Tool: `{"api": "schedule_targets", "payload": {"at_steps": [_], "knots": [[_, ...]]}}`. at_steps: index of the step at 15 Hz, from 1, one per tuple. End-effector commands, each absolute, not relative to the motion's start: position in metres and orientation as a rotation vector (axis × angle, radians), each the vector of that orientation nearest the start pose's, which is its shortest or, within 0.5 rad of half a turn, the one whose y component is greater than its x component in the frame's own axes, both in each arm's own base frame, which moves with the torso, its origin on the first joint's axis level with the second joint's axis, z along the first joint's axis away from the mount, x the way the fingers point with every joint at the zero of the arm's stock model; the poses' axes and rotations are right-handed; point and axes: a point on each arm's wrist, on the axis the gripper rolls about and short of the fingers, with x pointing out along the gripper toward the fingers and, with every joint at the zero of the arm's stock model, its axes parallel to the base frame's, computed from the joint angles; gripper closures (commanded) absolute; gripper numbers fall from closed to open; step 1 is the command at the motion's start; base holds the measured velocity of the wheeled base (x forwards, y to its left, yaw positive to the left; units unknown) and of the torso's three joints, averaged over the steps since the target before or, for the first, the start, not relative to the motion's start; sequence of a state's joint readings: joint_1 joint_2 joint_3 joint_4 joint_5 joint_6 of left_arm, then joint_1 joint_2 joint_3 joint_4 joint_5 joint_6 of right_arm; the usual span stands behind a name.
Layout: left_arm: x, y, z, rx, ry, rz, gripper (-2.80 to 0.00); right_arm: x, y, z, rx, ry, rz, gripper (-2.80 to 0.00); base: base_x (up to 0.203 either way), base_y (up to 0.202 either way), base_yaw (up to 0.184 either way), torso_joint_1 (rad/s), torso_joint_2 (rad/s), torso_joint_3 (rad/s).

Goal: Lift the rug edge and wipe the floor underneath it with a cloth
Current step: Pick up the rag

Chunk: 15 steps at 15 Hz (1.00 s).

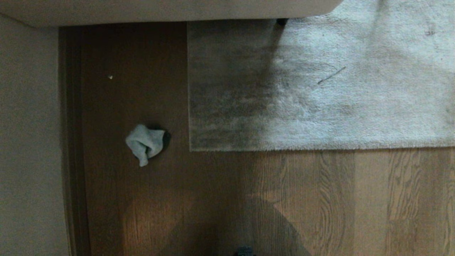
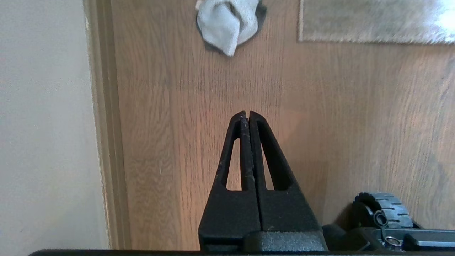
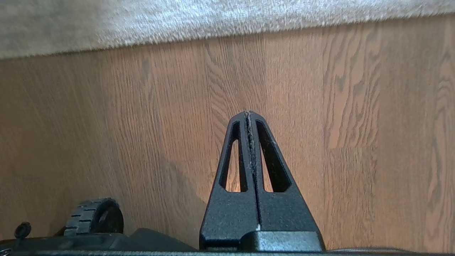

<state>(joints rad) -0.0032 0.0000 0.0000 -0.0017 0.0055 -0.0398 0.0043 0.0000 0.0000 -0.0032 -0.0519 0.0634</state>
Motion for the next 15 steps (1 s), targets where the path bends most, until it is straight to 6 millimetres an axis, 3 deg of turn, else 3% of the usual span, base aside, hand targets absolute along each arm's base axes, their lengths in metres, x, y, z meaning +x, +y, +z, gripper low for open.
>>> {"api": "schedule_targets", "payload": {"at_steps": [1,15], "knots": [[-0.0228,0.0002,0.0756,-0.04,-0.002,0.003,0.0,-0.0228,-0.0013,0.0758,0.063,-0.005,-0.047,0.0,0.0,0.0,0.0,0.001,0.0,-0.199],[-0.0228,0.0002,0.0756,-0.044,-0.002,0.003,0.0,-0.0228,-0.0013,0.0758,0.065,-0.005,-0.047,0.0,0.0,0.0,0.0,0.002,0.0,-0.194]]}}
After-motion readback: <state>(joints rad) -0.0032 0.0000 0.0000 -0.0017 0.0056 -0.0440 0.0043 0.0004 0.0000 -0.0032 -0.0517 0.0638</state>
